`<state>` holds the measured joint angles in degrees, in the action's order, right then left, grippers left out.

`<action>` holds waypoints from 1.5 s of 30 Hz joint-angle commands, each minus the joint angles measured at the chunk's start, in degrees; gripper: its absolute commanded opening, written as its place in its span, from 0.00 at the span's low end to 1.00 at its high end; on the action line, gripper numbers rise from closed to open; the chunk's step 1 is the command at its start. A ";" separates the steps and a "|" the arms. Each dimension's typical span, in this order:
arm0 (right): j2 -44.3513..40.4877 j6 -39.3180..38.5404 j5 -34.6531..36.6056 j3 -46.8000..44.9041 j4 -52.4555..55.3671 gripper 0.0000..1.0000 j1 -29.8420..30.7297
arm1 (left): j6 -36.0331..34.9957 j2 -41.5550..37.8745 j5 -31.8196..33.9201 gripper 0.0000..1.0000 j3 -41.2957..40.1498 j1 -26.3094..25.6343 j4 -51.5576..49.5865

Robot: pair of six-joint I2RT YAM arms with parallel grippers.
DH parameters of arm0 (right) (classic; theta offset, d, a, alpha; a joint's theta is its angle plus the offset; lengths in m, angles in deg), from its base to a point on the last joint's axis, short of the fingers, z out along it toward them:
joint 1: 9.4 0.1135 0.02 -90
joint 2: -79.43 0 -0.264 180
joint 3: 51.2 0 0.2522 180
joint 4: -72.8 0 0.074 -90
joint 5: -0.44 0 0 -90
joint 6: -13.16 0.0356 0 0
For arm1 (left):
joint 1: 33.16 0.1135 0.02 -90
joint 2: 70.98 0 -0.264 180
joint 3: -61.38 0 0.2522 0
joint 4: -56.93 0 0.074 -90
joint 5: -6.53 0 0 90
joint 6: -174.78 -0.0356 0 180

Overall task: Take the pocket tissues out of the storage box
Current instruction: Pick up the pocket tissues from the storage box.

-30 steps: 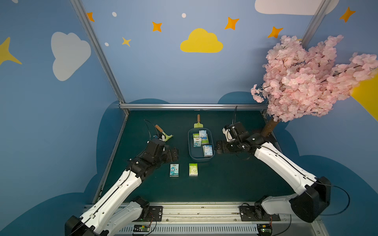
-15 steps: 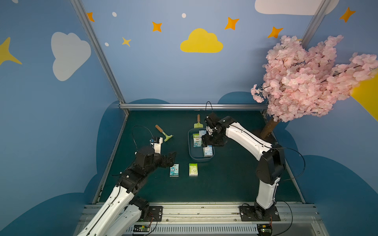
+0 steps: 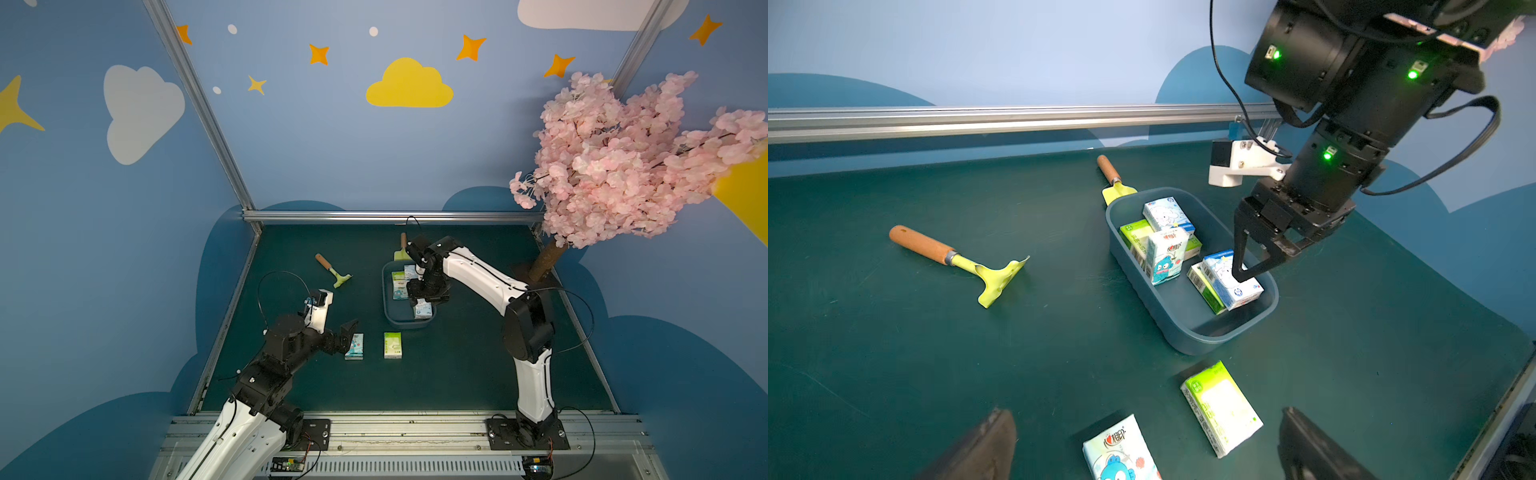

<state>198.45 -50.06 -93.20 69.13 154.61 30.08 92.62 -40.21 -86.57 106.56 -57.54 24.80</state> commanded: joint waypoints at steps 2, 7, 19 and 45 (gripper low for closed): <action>2.40 0.79 0.98 2.16 2.11 0.72 0.29 | -2.38 0.23 -1.30 1.00 0.09 0.19 0.89; 5.02 1.16 2.41 4.38 3.05 0.74 0.42 | -2.87 1.12 -1.39 1.00 0.22 0.19 1.40; 9.29 1.25 4.43 6.80 6.30 0.79 0.48 | -3.77 3.68 -1.65 1.00 0.54 0.19 2.71; 6.06 -3.39 7.25 8.12 5.33 0.79 1.68 | -2.84 7.57 -1.85 1.00 0.75 0.26 4.86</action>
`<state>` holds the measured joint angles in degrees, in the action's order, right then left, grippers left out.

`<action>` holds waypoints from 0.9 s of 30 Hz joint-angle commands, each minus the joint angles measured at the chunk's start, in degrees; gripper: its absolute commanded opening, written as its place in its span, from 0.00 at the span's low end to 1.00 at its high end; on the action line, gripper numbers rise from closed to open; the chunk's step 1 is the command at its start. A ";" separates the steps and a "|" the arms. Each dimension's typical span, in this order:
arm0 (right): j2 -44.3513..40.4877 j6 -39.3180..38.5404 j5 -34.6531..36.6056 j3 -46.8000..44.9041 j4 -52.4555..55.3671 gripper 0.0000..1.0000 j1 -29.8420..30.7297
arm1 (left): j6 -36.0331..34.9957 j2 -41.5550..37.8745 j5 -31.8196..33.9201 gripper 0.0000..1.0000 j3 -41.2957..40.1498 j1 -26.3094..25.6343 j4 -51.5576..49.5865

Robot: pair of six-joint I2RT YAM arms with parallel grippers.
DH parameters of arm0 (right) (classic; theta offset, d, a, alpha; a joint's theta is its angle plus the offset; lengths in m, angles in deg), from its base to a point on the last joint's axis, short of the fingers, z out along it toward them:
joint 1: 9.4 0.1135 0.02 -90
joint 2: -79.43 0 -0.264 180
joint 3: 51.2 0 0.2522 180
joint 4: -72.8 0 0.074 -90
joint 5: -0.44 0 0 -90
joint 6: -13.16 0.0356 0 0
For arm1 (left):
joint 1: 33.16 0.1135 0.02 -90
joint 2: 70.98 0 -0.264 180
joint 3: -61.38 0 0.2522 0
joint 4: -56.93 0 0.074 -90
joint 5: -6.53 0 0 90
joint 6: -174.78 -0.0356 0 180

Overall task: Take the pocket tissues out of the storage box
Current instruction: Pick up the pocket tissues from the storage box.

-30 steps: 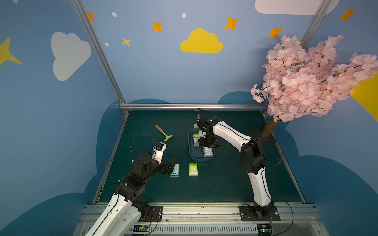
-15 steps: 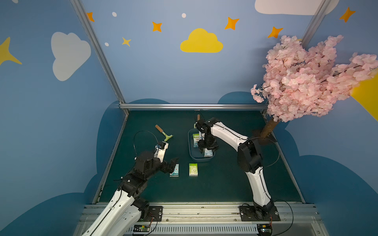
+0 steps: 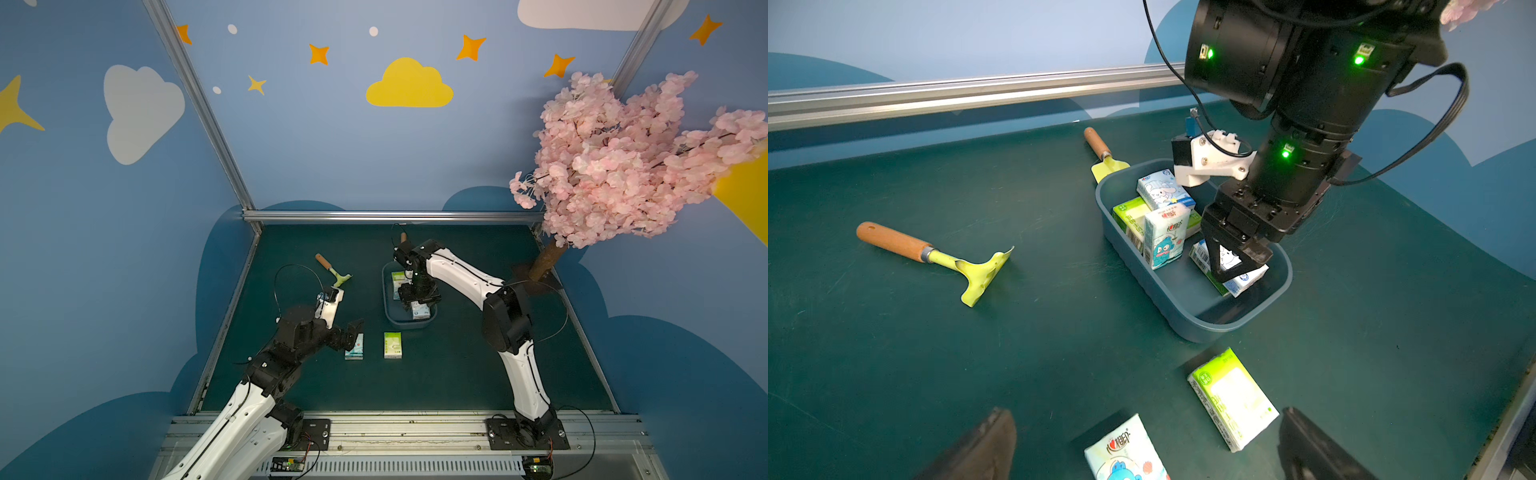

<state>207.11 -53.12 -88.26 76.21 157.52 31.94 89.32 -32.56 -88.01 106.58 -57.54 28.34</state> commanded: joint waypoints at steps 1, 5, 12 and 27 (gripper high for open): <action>-2.89 -0.27 2.73 0.63 2.35 0.79 -0.17 | 0.56 -0.10 -0.40 1.00 0.64 0.20 1.38; -3.26 0.00 3.20 -0.96 2.31 0.80 -0.38 | 0.73 -0.09 -0.30 1.00 0.46 0.21 1.38; -1.08 -0.55 0.22 -0.76 1.27 0.81 -0.26 | 0.56 0.38 -0.30 1.00 0.64 0.19 1.34; 2.66 0.52 0.15 0.41 1.19 0.73 -0.31 | 0.56 0.52 -0.21 1.00 0.73 0.21 1.38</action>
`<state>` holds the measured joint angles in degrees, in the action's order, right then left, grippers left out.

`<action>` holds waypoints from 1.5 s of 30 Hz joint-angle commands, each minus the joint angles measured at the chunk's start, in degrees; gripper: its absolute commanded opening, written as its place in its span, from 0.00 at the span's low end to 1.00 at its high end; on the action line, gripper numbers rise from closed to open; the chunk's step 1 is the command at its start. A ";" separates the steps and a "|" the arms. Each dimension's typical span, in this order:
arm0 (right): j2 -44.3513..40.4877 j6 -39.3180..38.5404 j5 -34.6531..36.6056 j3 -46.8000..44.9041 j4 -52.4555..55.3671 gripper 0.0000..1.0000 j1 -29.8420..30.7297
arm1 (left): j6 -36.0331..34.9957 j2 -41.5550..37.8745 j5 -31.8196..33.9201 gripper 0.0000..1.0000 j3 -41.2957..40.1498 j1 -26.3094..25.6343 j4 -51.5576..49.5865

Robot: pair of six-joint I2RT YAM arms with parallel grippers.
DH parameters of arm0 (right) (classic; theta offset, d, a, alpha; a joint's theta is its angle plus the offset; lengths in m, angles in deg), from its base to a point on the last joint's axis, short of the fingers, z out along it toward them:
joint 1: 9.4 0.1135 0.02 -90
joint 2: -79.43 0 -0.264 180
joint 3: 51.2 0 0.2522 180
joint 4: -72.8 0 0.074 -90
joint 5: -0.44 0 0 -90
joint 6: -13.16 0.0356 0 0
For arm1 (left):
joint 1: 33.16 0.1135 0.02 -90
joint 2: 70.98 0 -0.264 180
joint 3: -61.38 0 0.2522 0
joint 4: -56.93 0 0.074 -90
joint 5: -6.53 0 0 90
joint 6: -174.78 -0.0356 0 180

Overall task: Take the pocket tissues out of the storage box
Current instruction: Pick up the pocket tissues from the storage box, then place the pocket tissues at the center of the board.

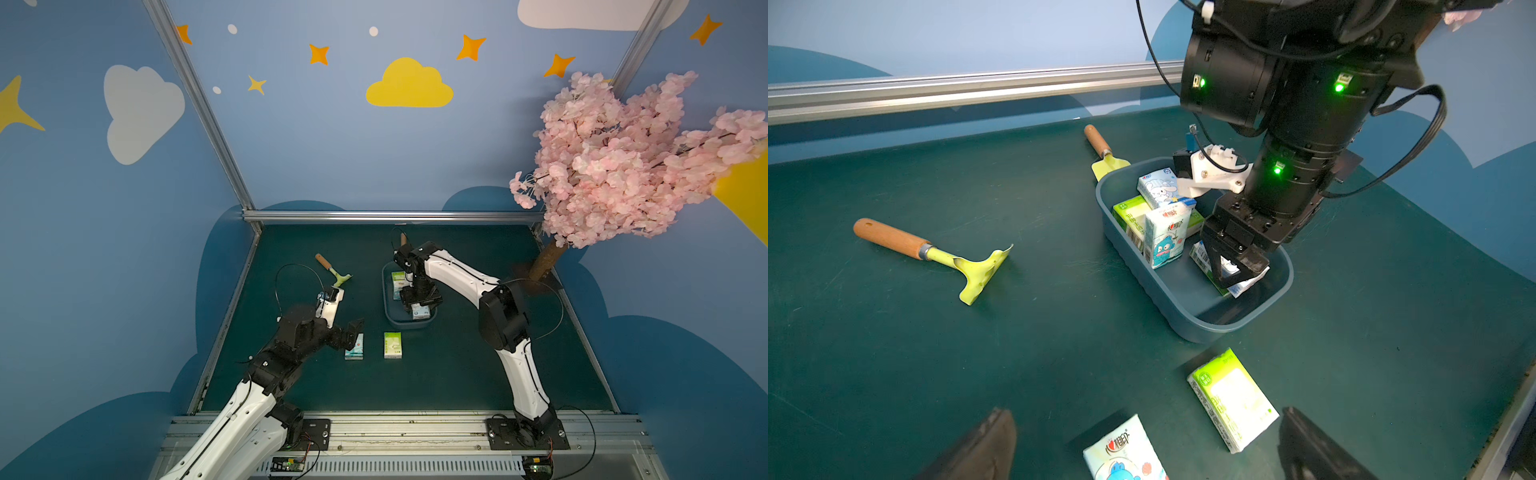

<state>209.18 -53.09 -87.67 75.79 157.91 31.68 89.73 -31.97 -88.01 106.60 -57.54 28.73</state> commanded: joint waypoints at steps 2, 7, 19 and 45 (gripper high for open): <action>0.56 0.60 -0.53 0.84 0.80 0.65 0.02 | 0.12 0.03 -0.21 1.00 0.70 0.19 1.08; -0.36 0.90 -0.84 0.72 0.81 0.53 -0.01 | 0.02 0.45 -0.28 1.00 0.70 0.17 1.51; -9.81 4.03 -0.08 -2.09 2.01 0.53 1.12 | -0.52 2.36 -1.75 1.00 0.79 0.12 3.51; -25.25 15.96 1.02 -23.46 -1.35 0.53 8.11 | -3.76 4.83 -6.63 1.00 0.52 0.21 6.01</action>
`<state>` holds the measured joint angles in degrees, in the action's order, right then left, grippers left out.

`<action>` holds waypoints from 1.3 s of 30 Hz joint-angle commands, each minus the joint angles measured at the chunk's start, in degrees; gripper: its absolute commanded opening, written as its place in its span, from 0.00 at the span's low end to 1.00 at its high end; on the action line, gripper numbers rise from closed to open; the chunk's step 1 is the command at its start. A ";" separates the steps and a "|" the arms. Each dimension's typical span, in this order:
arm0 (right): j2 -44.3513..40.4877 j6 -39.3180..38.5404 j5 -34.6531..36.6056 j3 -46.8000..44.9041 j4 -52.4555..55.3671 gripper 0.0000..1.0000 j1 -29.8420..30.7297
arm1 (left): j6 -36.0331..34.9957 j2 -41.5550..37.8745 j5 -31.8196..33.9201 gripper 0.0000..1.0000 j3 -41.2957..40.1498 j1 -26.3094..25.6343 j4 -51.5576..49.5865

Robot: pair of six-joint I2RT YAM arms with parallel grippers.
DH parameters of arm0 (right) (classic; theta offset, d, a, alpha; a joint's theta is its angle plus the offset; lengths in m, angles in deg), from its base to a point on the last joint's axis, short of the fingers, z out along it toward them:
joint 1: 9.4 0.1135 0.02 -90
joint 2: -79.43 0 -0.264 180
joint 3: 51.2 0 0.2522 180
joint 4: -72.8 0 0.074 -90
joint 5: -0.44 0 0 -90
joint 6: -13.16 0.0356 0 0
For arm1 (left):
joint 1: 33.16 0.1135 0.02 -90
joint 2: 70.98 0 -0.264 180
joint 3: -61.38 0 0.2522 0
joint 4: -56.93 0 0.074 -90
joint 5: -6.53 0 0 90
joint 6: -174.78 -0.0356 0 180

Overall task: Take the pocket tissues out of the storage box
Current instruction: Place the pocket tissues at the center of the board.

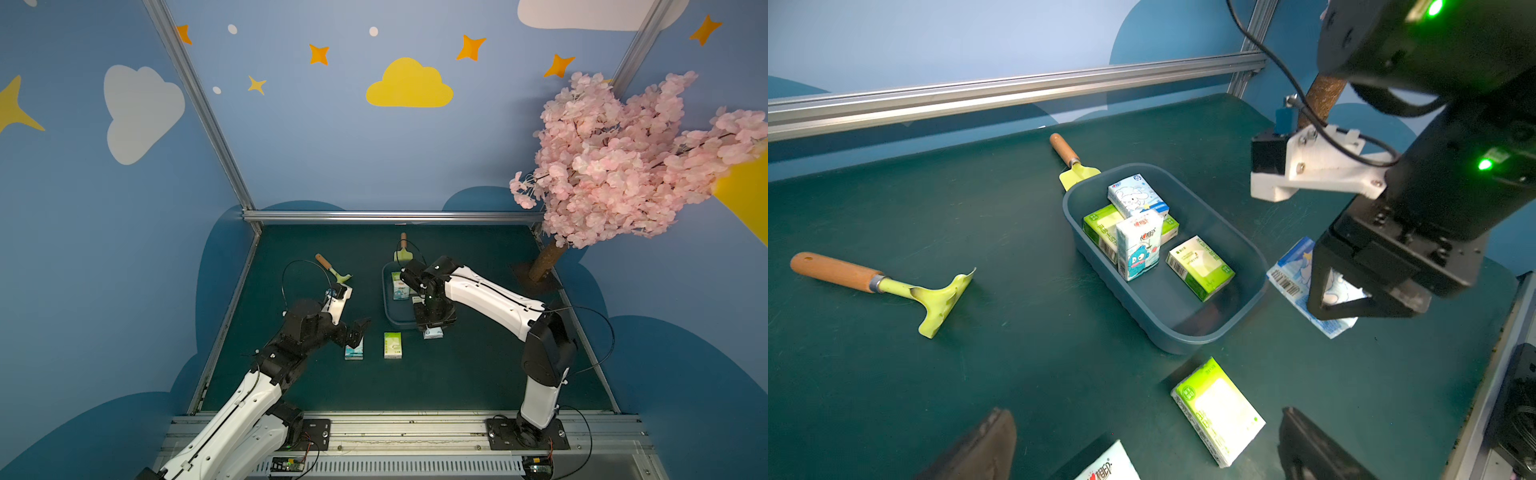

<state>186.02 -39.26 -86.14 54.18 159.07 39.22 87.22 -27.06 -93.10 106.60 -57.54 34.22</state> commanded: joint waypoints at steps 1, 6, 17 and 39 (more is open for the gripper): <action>-2.09 2.08 -0.74 -2.69 -3.43 0.53 0.81 | -1.29 -0.10 -1.62 1.00 0.52 0.20 0.35; -0.32 2.32 -1.01 -4.94 -6.12 0.53 1.30 | -1.53 -0.63 -1.80 1.00 0.31 0.21 -0.54; 3.32 1.62 -1.63 -7.30 -8.66 0.53 1.49 | -1.30 -1.56 -1.36 1.00 0.00 0.21 -1.77; 4.91 0.34 -2.99 -10.42 -10.49 0.54 1.39 | 0.20 -0.93 -0.75 1.00 0.27 0.17 -1.75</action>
<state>189.25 -38.34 -88.85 43.18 149.21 40.36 86.76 -27.49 -94.00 106.58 -57.54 32.90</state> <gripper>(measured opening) 0.538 0.999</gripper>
